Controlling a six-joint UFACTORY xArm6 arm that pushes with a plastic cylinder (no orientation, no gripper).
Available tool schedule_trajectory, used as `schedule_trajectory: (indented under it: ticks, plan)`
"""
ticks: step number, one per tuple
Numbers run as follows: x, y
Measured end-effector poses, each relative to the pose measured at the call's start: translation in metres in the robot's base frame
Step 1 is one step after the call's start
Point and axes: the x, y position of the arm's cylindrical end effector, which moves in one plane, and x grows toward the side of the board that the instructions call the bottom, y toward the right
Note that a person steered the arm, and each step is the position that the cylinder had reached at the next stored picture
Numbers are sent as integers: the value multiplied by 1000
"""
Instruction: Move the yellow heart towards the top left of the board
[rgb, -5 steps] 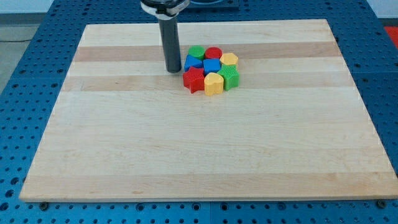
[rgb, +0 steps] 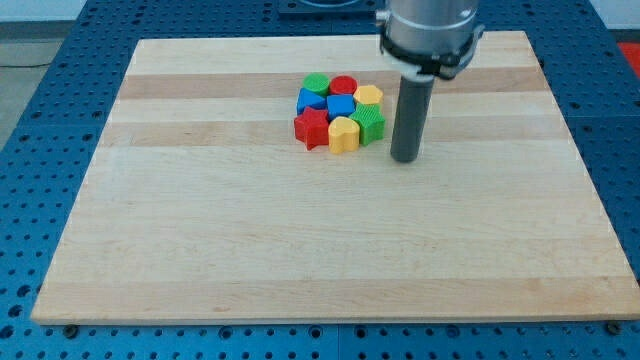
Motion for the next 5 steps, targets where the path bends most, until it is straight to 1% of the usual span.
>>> schedule_trajectory:
  ticks: [1,2,4,5]
  plan:
    - [-18,0]
    - [-18,-7]
    - [-10,-63]
    - [8,-80]
